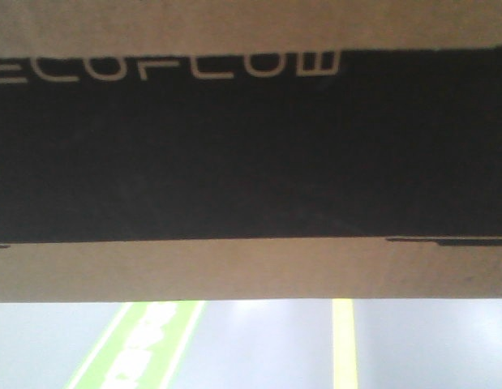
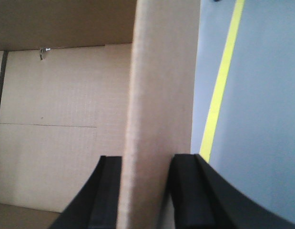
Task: Grab box from left shelf to table start
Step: 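Carry the box with both grippers toward the white table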
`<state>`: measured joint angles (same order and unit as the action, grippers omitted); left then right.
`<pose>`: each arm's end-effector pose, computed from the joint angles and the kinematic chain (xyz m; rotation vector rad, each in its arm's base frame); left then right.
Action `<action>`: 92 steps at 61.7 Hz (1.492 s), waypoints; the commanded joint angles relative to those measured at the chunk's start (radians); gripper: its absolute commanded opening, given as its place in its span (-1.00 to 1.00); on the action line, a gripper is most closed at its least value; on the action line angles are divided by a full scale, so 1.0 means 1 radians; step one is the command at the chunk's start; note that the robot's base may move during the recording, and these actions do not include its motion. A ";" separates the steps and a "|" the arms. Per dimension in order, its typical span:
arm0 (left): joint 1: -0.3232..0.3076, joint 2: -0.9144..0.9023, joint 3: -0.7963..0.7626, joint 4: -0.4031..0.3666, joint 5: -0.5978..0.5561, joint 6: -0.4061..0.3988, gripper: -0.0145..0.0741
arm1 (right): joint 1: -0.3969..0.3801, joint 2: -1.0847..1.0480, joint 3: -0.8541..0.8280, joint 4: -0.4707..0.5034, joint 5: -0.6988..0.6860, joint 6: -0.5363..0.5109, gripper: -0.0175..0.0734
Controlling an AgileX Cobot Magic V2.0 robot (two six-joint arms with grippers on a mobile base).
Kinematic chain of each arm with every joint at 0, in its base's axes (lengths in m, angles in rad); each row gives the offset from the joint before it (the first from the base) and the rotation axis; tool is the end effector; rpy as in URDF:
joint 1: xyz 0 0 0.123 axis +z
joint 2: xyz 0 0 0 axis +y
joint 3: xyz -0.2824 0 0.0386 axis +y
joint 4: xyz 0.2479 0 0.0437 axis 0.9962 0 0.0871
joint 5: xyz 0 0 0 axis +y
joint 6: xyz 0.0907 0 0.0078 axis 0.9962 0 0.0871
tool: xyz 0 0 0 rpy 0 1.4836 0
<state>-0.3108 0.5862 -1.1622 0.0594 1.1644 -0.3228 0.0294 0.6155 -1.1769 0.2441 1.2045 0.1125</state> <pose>0.0490 -0.0105 0.4393 -0.0217 2.0858 -0.3171 0.0534 0.0221 0.4404 0.0463 2.1233 0.3780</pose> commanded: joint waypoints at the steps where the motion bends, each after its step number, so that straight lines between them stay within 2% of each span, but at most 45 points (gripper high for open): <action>1: 0.003 -0.010 -0.046 -0.024 -0.197 -0.064 -0.87 | -0.010 0.008 -0.028 -0.114 -0.096 0.001 -0.56; 49: 0.003 -0.010 -0.046 -0.027 -0.197 -0.064 -0.87 | -0.010 0.008 -0.028 -0.114 -0.096 0.001 -0.56; 92: 0.003 -0.010 -0.046 0.008 -0.286 -0.064 -0.87 | -0.010 0.008 -0.028 -0.114 -0.096 0.001 -0.56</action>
<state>-0.3108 0.5862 -1.1622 0.0752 1.1036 -0.3208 0.0294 0.6155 -1.1769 0.2460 1.1964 0.1125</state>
